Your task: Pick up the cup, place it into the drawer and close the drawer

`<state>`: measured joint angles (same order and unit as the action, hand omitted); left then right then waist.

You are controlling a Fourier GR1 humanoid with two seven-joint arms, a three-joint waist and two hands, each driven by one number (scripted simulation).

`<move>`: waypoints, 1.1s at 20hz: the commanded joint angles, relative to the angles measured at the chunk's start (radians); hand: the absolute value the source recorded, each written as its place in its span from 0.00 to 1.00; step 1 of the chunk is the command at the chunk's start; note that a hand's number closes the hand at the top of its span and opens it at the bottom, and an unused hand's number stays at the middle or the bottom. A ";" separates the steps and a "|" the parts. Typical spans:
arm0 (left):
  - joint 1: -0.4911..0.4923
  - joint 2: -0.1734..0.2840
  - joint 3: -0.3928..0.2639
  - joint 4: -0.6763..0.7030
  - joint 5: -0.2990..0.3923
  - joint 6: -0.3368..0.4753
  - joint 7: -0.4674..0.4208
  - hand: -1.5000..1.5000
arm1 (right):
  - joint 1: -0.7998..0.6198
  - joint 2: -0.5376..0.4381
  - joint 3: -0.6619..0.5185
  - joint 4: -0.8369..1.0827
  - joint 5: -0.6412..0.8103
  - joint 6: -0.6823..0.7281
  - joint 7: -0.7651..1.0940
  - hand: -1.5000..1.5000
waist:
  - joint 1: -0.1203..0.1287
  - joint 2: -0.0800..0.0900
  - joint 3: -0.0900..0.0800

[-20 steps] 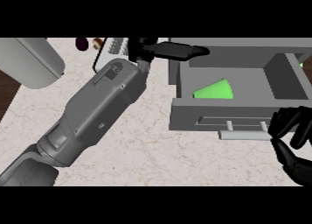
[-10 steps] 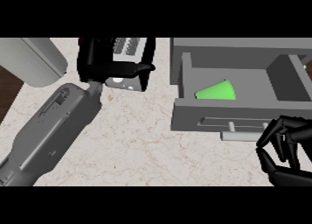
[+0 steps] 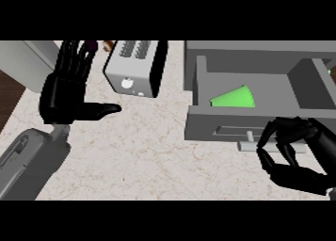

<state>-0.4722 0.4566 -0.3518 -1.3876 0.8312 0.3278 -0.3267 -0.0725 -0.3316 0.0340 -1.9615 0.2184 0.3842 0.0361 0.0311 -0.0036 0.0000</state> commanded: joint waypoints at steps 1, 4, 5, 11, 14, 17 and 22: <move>0.048 0.046 0.044 -0.034 0.006 -0.050 -0.008 0.00 | -0.064 -0.038 0.095 0.075 0.213 -0.024 -0.074 1.00 | -0.003 0.005 0.000; 0.114 0.064 0.065 -0.082 0.010 -0.055 -0.004 0.00 | 0.024 -0.016 0.185 0.172 0.382 -0.129 -0.195 1.00 | -0.010 0.003 0.001; 0.184 0.120 0.089 -0.098 0.030 -0.131 -0.020 0.00 | -0.031 -0.009 0.181 0.239 0.408 -0.158 -0.191 1.00 | 0.007 0.004 0.001; 0.288 0.153 0.176 -0.077 0.051 -0.287 -0.044 0.00 | -0.165 0.079 0.218 0.539 0.515 -0.261 -0.233 0.00 | -0.004 0.008 0.000; 0.343 0.089 0.153 -0.160 -0.014 -0.203 -0.053 0.00 | -0.250 0.064 0.168 0.665 0.524 -0.246 -0.262 0.00 | -0.012 0.005 0.001; 0.342 0.087 0.202 -0.047 -0.023 -0.301 -0.095 0.00 | -0.234 0.067 0.190 0.774 0.578 -0.307 -0.343 0.00 | -0.020 0.007 0.000; 0.360 0.129 0.315 -0.088 0.038 -0.367 0.007 0.00 | -0.371 0.144 0.158 0.973 0.617 -0.346 -0.336 0.00 | -0.019 0.005 0.000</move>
<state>-0.1399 0.5640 -0.1102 -1.4588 0.8380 0.0065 -0.3667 -0.3914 -0.2273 0.2050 -1.1165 0.8032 0.0844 -0.2679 0.0138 0.0024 0.0001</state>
